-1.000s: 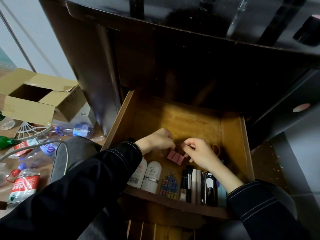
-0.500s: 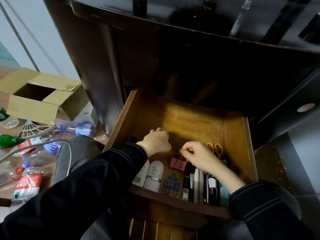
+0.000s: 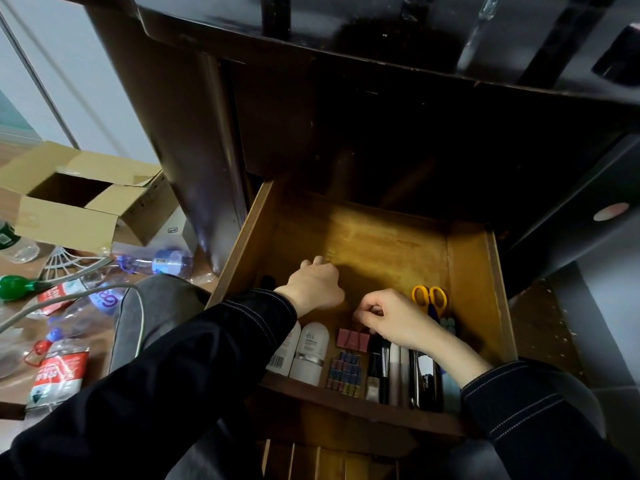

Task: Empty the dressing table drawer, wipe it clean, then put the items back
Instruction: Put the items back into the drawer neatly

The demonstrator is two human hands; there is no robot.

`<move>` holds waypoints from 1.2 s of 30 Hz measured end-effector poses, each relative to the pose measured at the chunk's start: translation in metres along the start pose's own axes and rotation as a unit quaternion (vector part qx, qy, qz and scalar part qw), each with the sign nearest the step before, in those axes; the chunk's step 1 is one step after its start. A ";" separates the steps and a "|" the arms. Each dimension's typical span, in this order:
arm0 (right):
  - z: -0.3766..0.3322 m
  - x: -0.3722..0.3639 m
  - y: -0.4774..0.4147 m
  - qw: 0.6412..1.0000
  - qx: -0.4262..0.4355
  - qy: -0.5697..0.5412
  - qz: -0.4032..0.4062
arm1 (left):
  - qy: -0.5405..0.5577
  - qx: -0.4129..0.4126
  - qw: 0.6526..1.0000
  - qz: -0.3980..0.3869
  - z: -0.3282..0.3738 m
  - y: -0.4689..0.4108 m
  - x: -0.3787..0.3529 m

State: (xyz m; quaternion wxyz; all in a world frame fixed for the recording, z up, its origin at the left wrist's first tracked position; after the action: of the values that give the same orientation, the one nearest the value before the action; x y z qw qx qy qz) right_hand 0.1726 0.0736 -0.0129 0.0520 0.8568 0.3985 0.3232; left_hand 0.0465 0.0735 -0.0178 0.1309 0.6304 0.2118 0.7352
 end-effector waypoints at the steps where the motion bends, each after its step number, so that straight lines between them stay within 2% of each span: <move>1: 0.000 0.000 0.000 1.000 -0.001 -0.002 -0.001 | -0.001 -0.001 1.000 0.000 0.000 0.000 0.000; 22: 0.004 -0.007 0.004 0.999 -0.026 -0.004 -0.028 | -0.010 0.001 1.000 0.001 0.001 -0.001 0.000; 25: 0.002 0.006 0.003 0.999 -0.017 -0.026 0.019 | -0.008 0.002 1.000 0.010 -0.001 -0.004 0.000; 30: 0.006 0.044 0.006 0.988 -0.008 -0.015 0.154 | 0.029 0.005 0.998 0.053 -0.006 -0.004 0.007; 36: -0.018 0.073 0.034 0.976 0.004 0.089 0.196 | 0.115 -0.023 0.978 0.175 0.001 0.024 0.047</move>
State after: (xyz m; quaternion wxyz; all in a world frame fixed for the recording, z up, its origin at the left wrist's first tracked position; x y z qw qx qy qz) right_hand 0.2188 0.1004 0.0501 -0.0519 0.8862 0.2271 0.4004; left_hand 0.0413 0.0746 0.0351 -0.0107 0.5655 0.0953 0.8191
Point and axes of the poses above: each hand's wrist, its own y-axis away from the middle knuckle, its own x-axis out of the back of the hand, z = x × y, the point moved 10 cm from there along -y, towards the middle knuckle, and after that the axes turned 14 degrees about -y, right-handed, at the moved point
